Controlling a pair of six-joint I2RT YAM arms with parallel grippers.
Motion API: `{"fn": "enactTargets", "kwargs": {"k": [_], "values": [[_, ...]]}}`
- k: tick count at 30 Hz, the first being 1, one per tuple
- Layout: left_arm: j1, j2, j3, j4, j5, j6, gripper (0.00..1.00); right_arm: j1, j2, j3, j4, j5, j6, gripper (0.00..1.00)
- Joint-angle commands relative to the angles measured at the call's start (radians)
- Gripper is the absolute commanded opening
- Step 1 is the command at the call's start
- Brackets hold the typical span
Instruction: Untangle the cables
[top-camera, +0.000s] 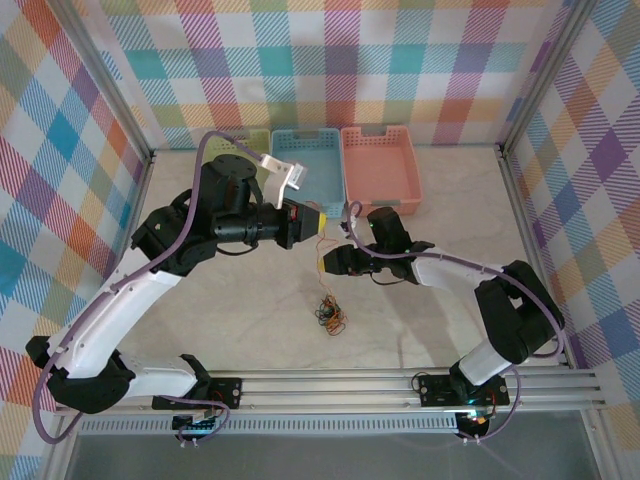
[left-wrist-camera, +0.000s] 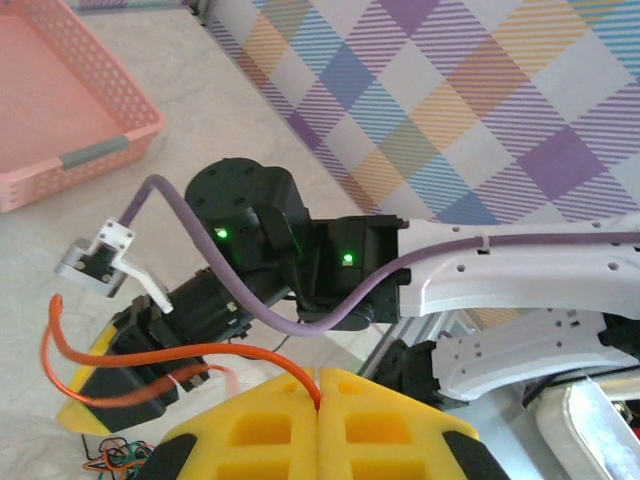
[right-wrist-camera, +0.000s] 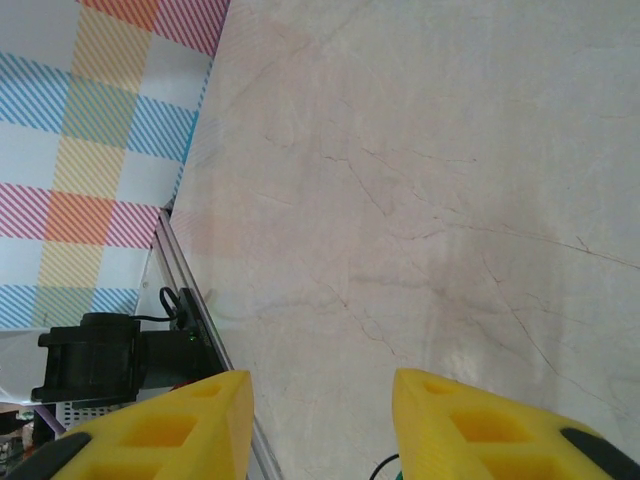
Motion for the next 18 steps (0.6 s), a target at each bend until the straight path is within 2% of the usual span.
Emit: {"fn": "enactTargets", "kwargs": {"k": [1, 5, 8, 14, 18], "values": [[0.017, -0.018, -0.016, -0.002, -0.058, 0.003, 0.00, -0.008, 0.020, 0.008, 0.001, -0.042, 0.026, 0.41], [0.034, -0.008, -0.010, -0.018, -0.123, -0.005, 0.00, -0.019, 0.014, -0.009, 0.031, -0.057, 0.039, 0.41], [0.047, 0.001, 0.000, -0.027, -0.132, -0.007, 0.00, -0.030, -0.026, -0.031, 0.060, -0.056, 0.037, 0.42], [0.062, 0.005, -0.024, -0.023, -0.187, -0.025, 0.00, -0.035, -0.243, -0.107, 0.063, 0.045, -0.076, 0.53], [0.075, 0.011, -0.028, -0.009, -0.199, -0.039, 0.00, -0.034, -0.399, -0.187, 0.155, 0.066, -0.141, 0.59]]}}
